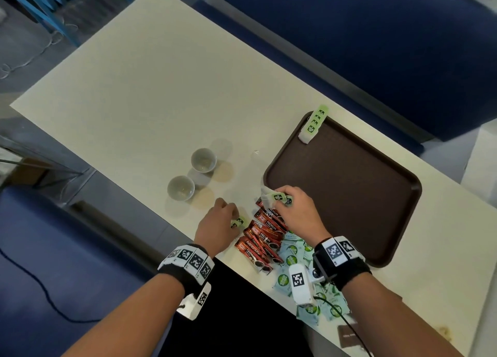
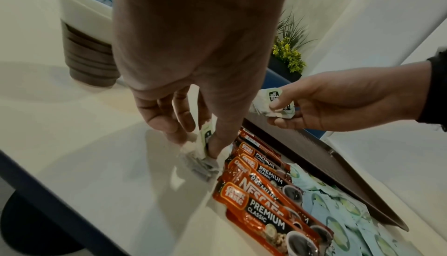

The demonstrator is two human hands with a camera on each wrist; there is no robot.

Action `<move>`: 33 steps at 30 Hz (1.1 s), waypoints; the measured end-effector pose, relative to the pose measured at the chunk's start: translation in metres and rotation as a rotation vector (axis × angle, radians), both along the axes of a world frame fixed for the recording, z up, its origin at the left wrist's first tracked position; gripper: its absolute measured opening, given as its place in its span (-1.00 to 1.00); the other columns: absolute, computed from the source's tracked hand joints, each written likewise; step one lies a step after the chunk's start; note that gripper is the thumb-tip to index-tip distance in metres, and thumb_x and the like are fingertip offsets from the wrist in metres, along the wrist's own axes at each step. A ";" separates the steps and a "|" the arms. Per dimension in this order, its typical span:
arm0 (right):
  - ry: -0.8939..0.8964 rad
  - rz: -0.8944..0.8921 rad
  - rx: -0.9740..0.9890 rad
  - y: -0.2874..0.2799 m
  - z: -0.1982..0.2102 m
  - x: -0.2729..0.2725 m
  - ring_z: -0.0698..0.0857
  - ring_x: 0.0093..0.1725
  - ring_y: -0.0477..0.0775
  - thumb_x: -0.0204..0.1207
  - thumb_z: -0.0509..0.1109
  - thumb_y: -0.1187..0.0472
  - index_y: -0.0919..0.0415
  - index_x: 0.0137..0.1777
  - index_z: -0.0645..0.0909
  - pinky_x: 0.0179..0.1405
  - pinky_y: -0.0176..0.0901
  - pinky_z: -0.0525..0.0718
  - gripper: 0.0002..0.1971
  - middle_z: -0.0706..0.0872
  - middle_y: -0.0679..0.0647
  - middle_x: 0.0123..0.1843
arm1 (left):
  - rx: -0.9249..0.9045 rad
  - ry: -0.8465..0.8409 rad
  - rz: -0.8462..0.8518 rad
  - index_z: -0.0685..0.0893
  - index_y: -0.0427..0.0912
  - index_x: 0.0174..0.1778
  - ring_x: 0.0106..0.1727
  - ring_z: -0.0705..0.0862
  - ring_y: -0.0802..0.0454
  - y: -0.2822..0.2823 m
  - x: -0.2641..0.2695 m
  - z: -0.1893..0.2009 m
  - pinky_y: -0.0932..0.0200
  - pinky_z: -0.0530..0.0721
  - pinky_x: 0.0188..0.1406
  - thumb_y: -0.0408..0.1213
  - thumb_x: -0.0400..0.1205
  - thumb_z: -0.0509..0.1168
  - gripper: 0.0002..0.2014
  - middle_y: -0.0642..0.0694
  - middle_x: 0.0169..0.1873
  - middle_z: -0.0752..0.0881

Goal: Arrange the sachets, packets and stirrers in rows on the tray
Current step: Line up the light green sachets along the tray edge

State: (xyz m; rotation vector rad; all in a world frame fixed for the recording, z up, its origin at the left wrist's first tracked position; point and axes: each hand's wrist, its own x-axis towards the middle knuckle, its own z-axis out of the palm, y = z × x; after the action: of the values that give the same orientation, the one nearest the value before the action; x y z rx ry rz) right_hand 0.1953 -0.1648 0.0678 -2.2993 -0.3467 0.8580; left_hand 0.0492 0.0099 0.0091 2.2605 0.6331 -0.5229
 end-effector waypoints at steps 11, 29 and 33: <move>0.052 -0.026 0.005 -0.010 0.004 -0.002 0.70 0.12 -0.12 0.68 0.47 0.18 -0.01 0.21 0.72 0.11 -0.09 0.75 -0.85 0.68 -0.04 0.17 | 0.016 0.020 -0.002 0.58 -0.06 0.37 0.19 0.68 -0.09 -0.013 0.003 -0.001 -0.05 0.76 0.13 -0.21 0.69 0.46 -0.65 -0.07 0.21 0.60; -0.007 -0.128 0.035 -0.027 0.028 0.026 0.79 0.04 -0.04 0.70 0.44 0.17 -0.02 0.21 0.71 -0.19 -0.30 0.58 -0.85 0.76 0.01 0.12 | -0.356 -0.008 0.162 0.84 -0.08 -0.07 -0.10 0.71 0.08 0.023 0.046 0.038 0.13 0.58 -0.10 -0.25 0.79 0.32 -0.79 0.04 -0.16 0.84; 0.011 -0.131 0.069 -0.031 0.055 0.039 0.81 -0.08 -0.11 0.68 0.46 0.22 -0.03 0.15 0.74 -0.14 -0.23 0.61 -0.86 0.83 -0.04 -0.01 | -0.692 -0.104 0.394 0.86 -0.32 -0.07 -0.02 0.82 -0.17 0.014 0.076 0.057 -0.15 0.84 0.19 -0.39 0.78 0.26 -0.74 -0.21 -0.14 0.88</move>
State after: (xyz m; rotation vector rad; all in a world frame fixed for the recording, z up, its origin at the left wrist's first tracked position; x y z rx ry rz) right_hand 0.2344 -0.1957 0.1229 -2.2255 -0.2146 0.7808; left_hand 0.1255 0.0243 0.0662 1.4585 0.6910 -0.3507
